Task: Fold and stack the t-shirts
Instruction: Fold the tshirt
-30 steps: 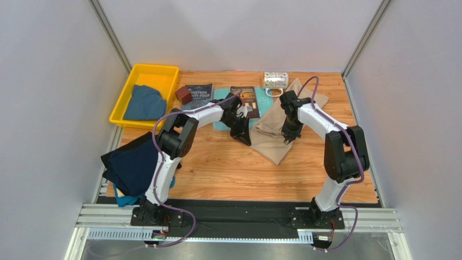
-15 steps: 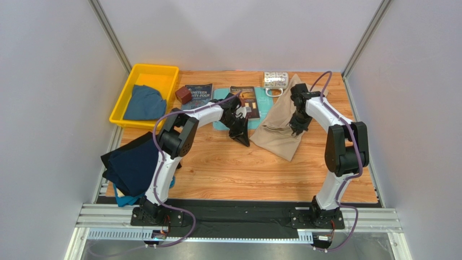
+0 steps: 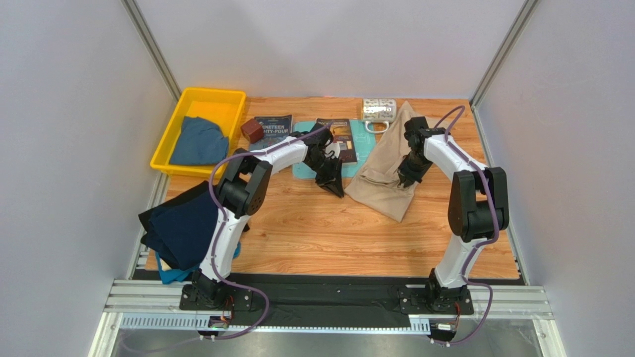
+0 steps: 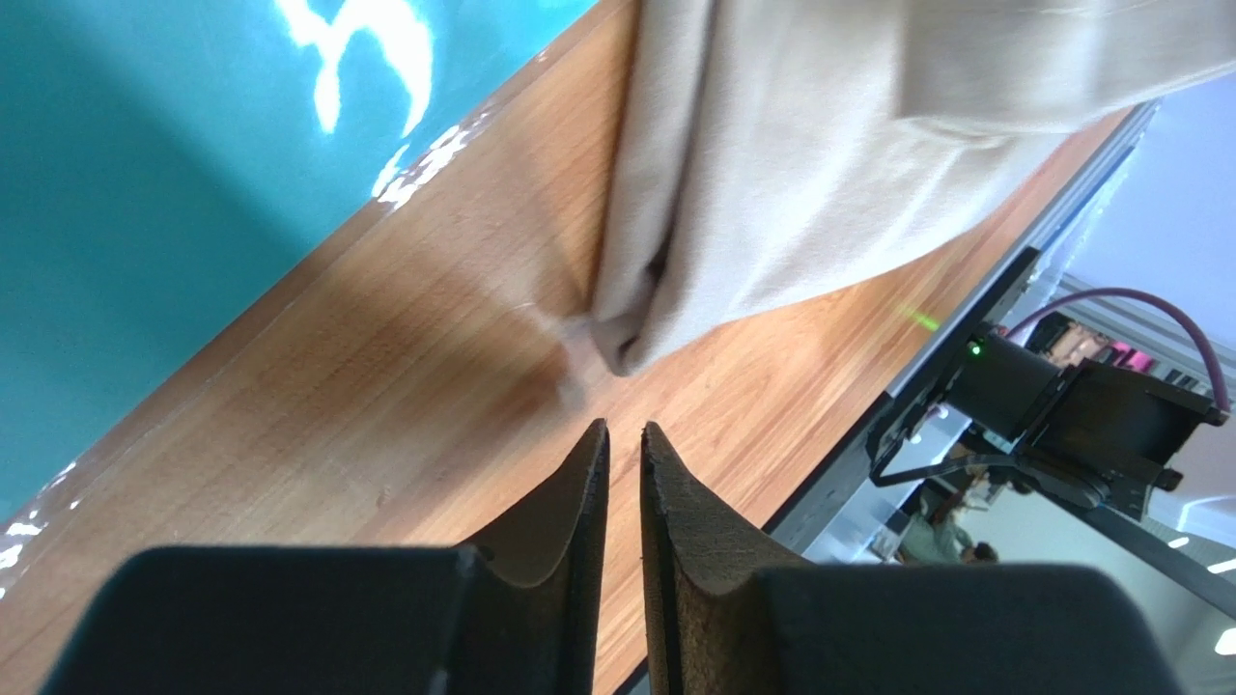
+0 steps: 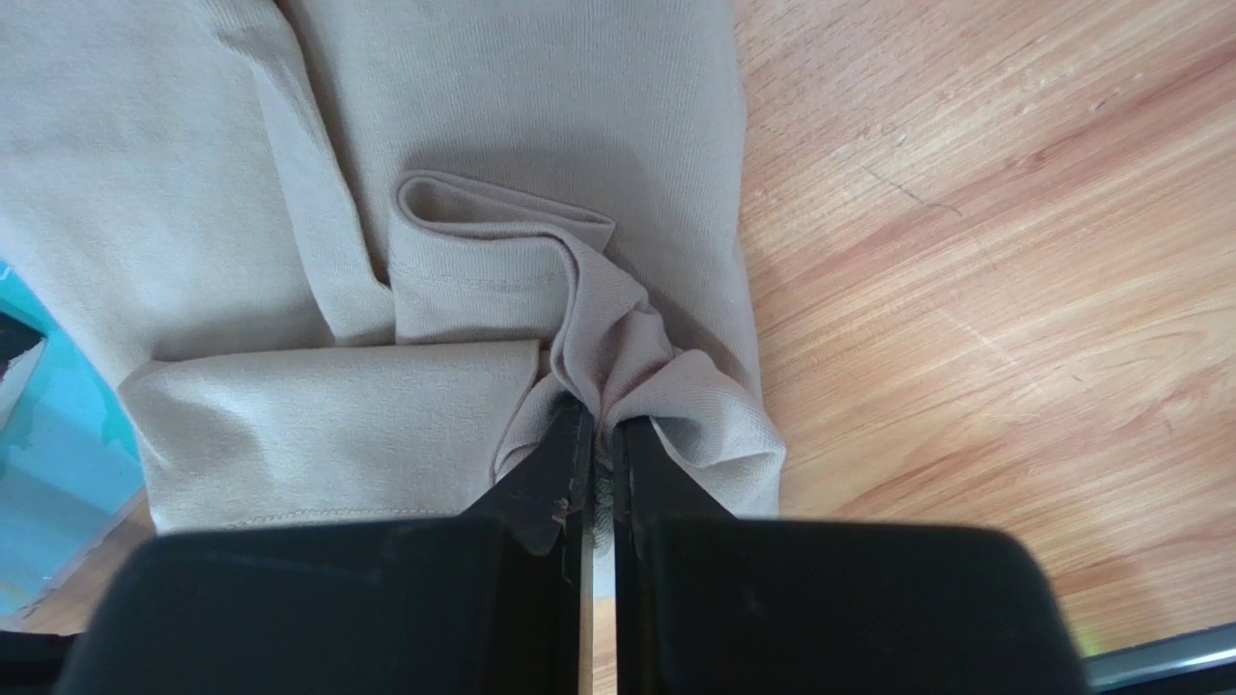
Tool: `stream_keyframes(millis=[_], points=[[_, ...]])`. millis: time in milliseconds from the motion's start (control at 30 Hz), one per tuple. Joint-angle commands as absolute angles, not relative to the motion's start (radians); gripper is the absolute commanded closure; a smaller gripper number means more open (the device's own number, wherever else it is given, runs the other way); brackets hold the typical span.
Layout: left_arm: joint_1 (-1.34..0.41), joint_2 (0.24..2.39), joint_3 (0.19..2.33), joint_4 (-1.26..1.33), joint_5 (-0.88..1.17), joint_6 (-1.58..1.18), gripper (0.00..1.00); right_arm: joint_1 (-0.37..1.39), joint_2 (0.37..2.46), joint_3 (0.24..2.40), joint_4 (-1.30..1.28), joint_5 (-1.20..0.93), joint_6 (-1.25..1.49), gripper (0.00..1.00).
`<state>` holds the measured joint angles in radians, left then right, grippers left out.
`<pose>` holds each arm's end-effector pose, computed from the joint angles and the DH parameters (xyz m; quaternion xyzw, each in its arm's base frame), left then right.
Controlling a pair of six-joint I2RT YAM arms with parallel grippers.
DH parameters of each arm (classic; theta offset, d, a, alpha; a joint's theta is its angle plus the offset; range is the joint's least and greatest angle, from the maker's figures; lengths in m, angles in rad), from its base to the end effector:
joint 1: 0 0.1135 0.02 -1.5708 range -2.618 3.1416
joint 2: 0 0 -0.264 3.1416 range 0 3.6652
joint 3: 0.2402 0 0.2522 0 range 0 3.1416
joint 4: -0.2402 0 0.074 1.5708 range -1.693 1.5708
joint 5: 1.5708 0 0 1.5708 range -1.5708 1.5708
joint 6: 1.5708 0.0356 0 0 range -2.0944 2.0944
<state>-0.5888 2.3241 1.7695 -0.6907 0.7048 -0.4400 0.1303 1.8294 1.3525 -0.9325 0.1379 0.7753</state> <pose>0.3803 -0.2817 0.1323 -0.1246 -0.9194 0.3713 0.0352 0.3479 0.0407 0.2017 0.3204 0.9414 -0.0266 0.1024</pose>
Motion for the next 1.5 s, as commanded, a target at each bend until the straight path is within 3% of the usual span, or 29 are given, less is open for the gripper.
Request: stream_keyframes(millis=[0,733,1467], points=[[-0.612,2.223,1.847,-0.721,0.698,-0.413,0.79,0.127,1.835,1.342,-0.884,0.089,0.811,1.00],[-0.637,2.546,2.062,-0.732,0.710,-0.485,0.84,0.127,1.832,1.258,-0.835,-0.035,0.871,1.00],[-0.621,2.511,2.020,-0.874,0.626,-0.407,0.87,0.061,1.855,1.387,-0.897,-0.003,0.907,1.00]])
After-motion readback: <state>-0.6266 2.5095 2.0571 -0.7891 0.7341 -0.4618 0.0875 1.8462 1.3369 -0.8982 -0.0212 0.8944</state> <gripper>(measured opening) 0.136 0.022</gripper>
